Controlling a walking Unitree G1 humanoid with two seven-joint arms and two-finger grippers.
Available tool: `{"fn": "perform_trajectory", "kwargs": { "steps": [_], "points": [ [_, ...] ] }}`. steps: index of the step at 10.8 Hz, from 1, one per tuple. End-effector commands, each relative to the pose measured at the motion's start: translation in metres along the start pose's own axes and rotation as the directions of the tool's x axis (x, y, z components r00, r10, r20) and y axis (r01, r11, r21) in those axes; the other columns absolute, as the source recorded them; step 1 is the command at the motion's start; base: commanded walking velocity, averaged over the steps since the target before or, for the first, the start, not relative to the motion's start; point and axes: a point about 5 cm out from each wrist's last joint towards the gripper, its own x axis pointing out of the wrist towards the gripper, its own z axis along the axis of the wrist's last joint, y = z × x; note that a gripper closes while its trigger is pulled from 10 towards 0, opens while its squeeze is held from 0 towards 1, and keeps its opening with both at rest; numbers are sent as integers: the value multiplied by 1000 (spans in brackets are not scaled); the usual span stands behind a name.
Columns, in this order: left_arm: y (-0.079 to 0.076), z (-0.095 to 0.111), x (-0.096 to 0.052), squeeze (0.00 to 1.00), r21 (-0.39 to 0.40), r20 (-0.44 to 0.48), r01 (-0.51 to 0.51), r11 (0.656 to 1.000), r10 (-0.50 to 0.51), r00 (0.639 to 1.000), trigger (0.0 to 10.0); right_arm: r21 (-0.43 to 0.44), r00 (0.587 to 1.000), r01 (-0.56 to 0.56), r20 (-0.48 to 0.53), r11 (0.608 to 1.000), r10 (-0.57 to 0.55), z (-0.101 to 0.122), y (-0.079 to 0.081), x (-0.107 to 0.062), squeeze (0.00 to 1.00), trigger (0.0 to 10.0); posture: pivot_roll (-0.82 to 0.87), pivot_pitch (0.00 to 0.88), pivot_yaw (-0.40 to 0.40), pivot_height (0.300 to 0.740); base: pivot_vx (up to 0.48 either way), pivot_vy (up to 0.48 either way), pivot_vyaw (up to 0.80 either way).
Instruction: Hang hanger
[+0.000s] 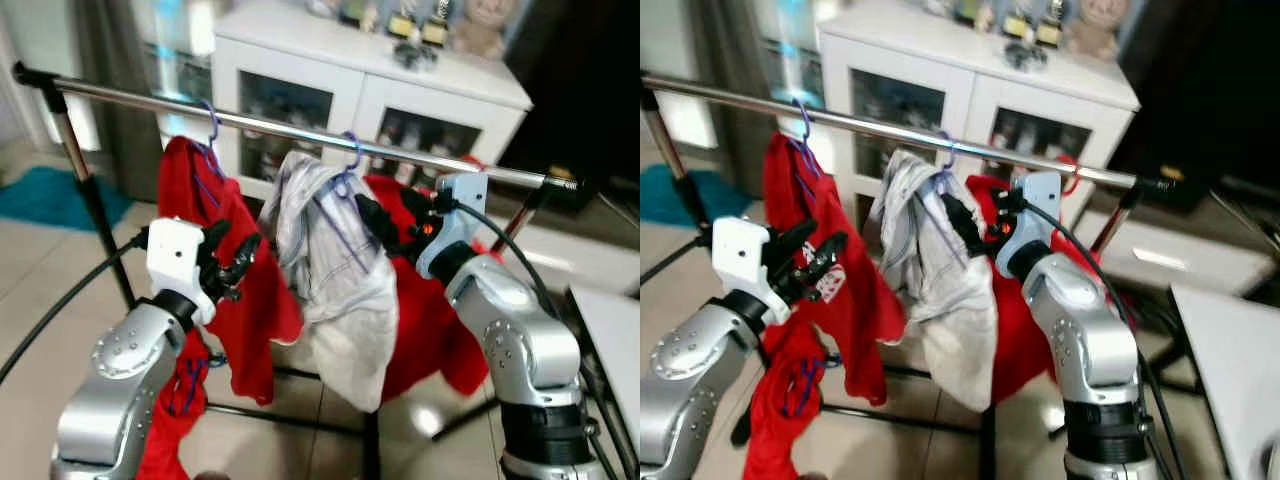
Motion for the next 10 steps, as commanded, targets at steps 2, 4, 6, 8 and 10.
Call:
{"fn": "perform_trajectory", "kwargs": {
  "steps": [2,4,6,8,10],
  "points": [
    [-2,0,0,0,19,-8,5,1000,-5,1000,10000,-7,999,33,12,999,-33,0,-4,-1,1000,10000,7,0,-133,740,0,-480,734],
    [-7,-4,-3,0,29,-31,57,998,-56,998,10000,16,998,60,14,998,-60,1,-6,-2,1000,10000,14,0,-144,740,0,-221,0],
    [-10,-4,-5,0,37,-44,106,994,-105,994,10000,-3,996,81,-36,997,-81,-4,-8,-3,1000,10000,11,0,-139,740,0,0,0],
    [-11,-5,-7,0,59,-75,174,983,-170,983,10000,34,993,103,-60,994,-101,-3,-7,0,1000,10000,10,0,-137,740,0,0,0],
    [-16,-6,-11,0,55,-102,264,963,-258,961,10000,4,983,162,-85,987,-161,-1,-14,7,1000,10000,12,0,-136,740,0,0,0]
  ]
}}
